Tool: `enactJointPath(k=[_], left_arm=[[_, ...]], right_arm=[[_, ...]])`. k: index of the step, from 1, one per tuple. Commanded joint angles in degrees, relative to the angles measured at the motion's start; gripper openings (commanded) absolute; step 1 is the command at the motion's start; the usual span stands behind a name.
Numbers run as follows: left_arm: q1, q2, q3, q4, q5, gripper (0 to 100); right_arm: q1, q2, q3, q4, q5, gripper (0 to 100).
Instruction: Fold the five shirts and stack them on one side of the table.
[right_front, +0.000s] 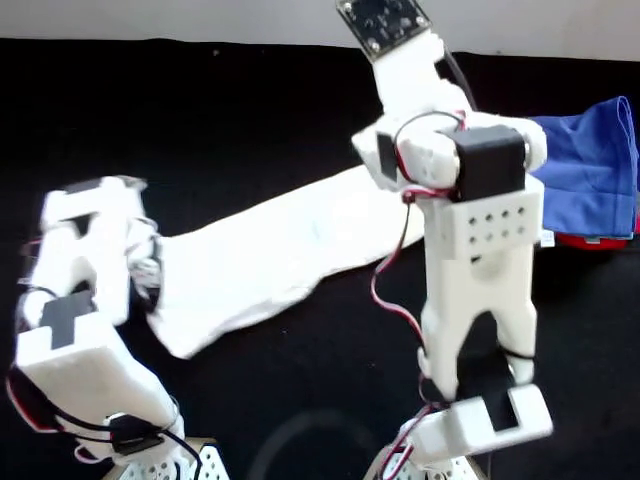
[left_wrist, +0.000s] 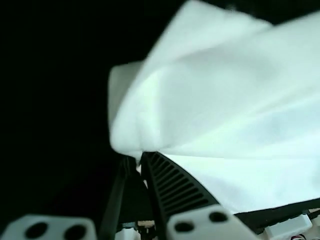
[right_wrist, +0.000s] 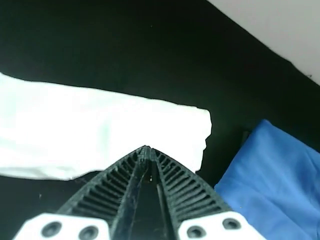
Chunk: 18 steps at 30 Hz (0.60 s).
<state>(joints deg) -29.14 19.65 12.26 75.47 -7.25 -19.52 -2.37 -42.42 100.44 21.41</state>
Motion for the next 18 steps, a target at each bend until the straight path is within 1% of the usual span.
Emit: enactJointPath(k=[1,4,7,12,14,16,17,18], left_arm=[[-8.31,2.24,-13.41,4.92,-5.63,1],[-11.03,7.78,-23.78,10.64,-9.23,1],[-11.47,14.55,-32.13,16.26,-11.34,1],[-11.38,21.58,-39.25,20.75,-11.43,2],[-11.38,21.58,-40.92,22.59,-11.43,7],[-11.3,20.79,-42.68,25.05,-11.34,16],[-11.21,19.82,-42.77,25.49,-11.16,19],[-11.3,18.77,-42.77,25.49,-11.16,18]], right_arm=[[0.57,-8.92,9.71,0.4,0.44,0.6],[0.57,-13.85,16.92,0.4,0.7,0.6],[0.57,-17.63,23.25,-0.57,0.7,0.6],[0.57,-23.16,32.22,-4.79,0.79,0.6],[0.57,-24.66,35.74,-6.29,0.79,0.6],[0.57,-25.71,39.25,-7.78,0.79,0.6],[0.57,-25.98,40.75,-8.66,0.79,0.6],[0.57,-26.33,42.24,-9.54,0.79,0.6]])
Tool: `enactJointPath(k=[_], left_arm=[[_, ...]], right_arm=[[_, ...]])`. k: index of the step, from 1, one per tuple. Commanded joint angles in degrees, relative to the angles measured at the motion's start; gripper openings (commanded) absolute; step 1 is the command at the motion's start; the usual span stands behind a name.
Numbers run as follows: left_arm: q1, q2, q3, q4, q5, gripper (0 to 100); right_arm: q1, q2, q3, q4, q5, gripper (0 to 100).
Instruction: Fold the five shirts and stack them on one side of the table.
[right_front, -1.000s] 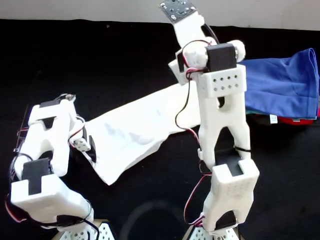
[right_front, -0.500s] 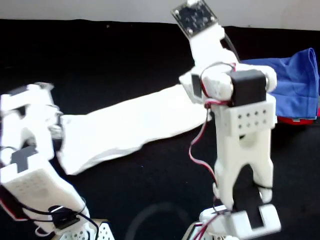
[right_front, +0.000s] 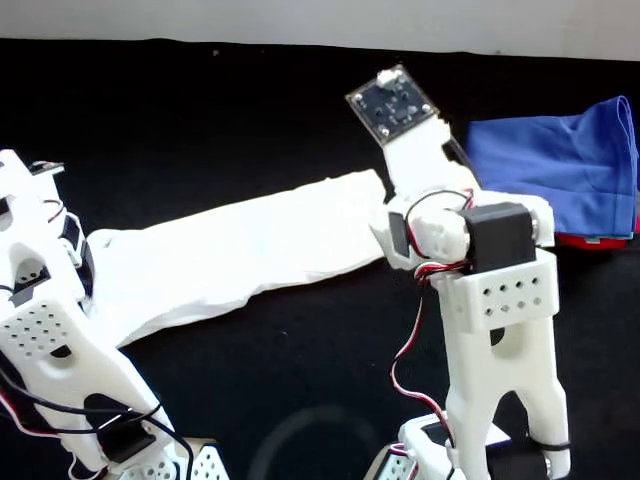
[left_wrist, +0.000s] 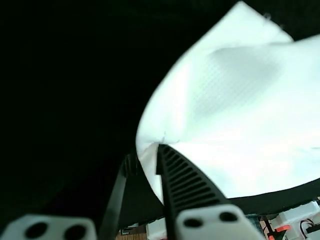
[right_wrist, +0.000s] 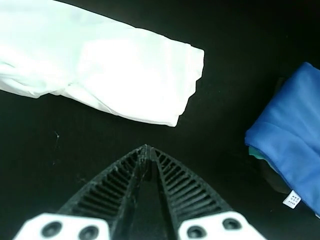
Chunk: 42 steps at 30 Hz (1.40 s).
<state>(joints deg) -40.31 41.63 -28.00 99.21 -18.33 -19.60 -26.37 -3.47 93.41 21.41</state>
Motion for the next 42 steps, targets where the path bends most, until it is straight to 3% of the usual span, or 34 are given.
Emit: enactJointPath(k=[1,6,10,21,23,26,27,31,35,42], left_arm=[[-0.13,-4.35,-1.98,1.76,-0.09,18],[0.92,-7.25,4.0,1.49,0.0,18],[0.57,-4.0,8.04,-5.27,2.37,18],[0.92,2.51,8.48,-11.69,6.24,17],[2.07,2.59,8.48,-11.52,6.15,14],[3.82,2.77,8.48,-10.64,6.15,0],[3.82,2.77,8.48,-10.73,5.98,2],[0.92,2.51,7.52,-10.99,1.67,1],[-4.0,2.68,0.31,-10.2,-0.18,1],[-4.0,2.42,-14.46,1.93,-2.9,1]], right_arm=[[0.66,-2.42,4.62,-3.38,0.79,0.6],[0.66,-2.42,7.52,-5.58,0.79,0.6],[0.57,-2.42,7.43,-5.23,0.79,0.6],[0.57,-2.51,7.6,-5.14,0.79,0.6],[0.57,-2.51,7.69,-5.23,0.79,0.6],[0.57,-2.42,7.87,-5.14,0.79,0.6],[0.66,-2.33,8.48,-5.32,0.79,0.6],[0.92,-2.51,14.81,-6.46,0.44,0.6],[4.0,-5.76,26.42,-13.93,0.35,0.6],[13.23,-15.69,54.81,-33.89,0.35,0.6]])
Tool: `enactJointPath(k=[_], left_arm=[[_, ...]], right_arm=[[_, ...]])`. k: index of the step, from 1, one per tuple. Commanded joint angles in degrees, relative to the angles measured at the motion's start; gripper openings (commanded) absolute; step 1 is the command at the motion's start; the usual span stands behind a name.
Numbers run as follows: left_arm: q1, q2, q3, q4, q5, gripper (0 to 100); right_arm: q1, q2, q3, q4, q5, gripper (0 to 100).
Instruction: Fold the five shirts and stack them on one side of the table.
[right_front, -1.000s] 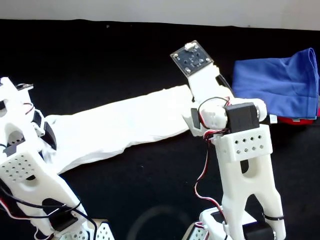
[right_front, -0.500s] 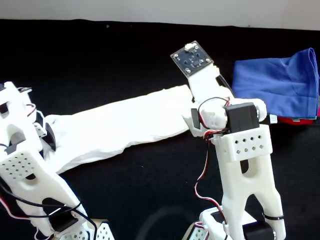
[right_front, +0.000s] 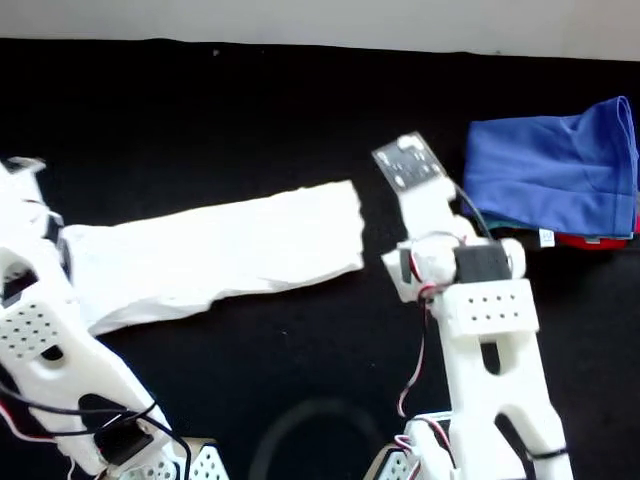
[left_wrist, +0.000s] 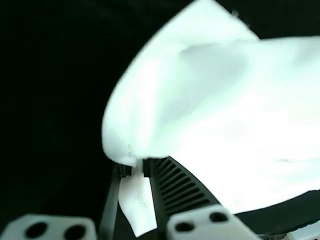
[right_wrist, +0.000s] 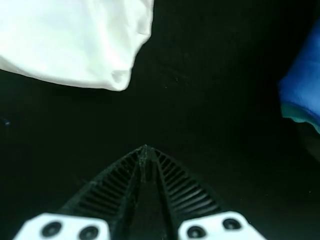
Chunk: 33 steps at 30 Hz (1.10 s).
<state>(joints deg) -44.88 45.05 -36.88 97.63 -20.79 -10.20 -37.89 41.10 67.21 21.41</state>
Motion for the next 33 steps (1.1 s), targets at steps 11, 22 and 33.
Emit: enactJointPath(k=[11,22,33], left_arm=[[23.16,-22.9,10.33,3.78,5.45,1],[56.75,-38.37,13.41,2.2,12.66,1],[71.16,-22.64,2.51,-7.03,15.47,1]], right_arm=[[13.14,-11.56,37.58,-28.62,0.35,0.6],[21.85,-12.53,49.98,-41.27,0.35,0.6],[21.93,-12.53,50.51,-41.54,0.35,0.6]])
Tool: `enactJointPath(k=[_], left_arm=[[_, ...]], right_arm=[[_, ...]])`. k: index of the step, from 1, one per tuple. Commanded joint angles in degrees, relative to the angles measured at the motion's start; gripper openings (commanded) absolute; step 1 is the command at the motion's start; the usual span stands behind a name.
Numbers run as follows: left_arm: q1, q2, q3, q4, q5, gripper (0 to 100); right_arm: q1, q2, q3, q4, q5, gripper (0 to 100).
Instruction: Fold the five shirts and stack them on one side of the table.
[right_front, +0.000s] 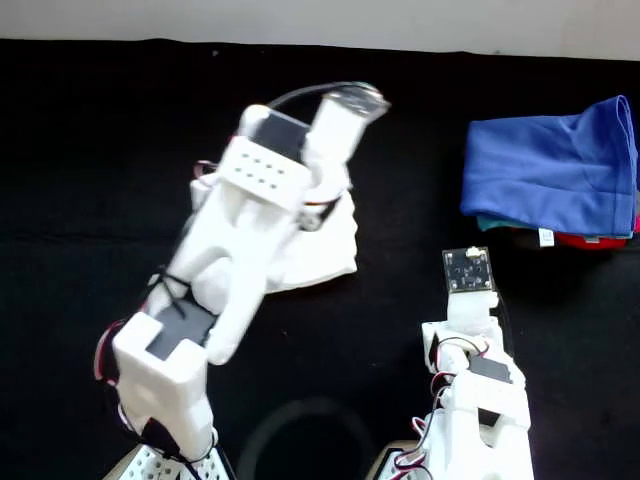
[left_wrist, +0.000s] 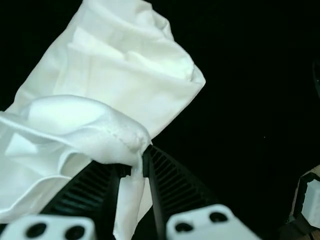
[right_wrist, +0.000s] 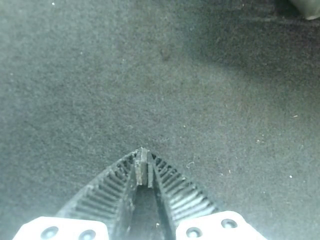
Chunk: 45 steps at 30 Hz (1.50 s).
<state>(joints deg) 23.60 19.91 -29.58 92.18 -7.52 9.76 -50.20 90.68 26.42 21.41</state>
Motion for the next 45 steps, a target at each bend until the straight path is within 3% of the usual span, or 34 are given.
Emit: enactJointPath(k=[1,8,13,18,21,23,34,40,45], left_arm=[[3.21,4.53,-6.11,-1.76,2.9,1],[4.62,17.98,-17.89,-1.85,3.43,2],[3.47,22.73,-29.41,1.14,4.04,16],[1.98,22.64,-44.26,9.49,4.4,15],[-3.56,21.67,-48.22,9.58,4.4,9],[-6.9,20.35,-46.64,9.58,4.4,0],[-17.1,11.3,-13.23,9.49,-2.73,1],[-14.37,11.3,-5.41,6.33,-2.37,1],[-4.62,11.12,-3.12,3.25,0.88,1]], right_arm=[[1.98,-0.22,0.92,-0.75,0.35,0.6],[1.98,-0.22,1.01,-0.75,0.35,0.6],[1.98,-0.22,1.01,-0.75,0.35,0.6],[1.98,-0.22,1.01,-0.75,0.35,0.6],[1.98,-0.22,1.01,-0.75,0.35,0.6],[1.98,-0.22,1.01,-0.75,0.35,0.6],[1.98,-0.22,0.92,-0.75,0.35,0.6],[1.98,-0.22,0.92,-0.75,0.35,0.6],[1.98,-0.22,0.92,-0.75,0.35,0.6]])
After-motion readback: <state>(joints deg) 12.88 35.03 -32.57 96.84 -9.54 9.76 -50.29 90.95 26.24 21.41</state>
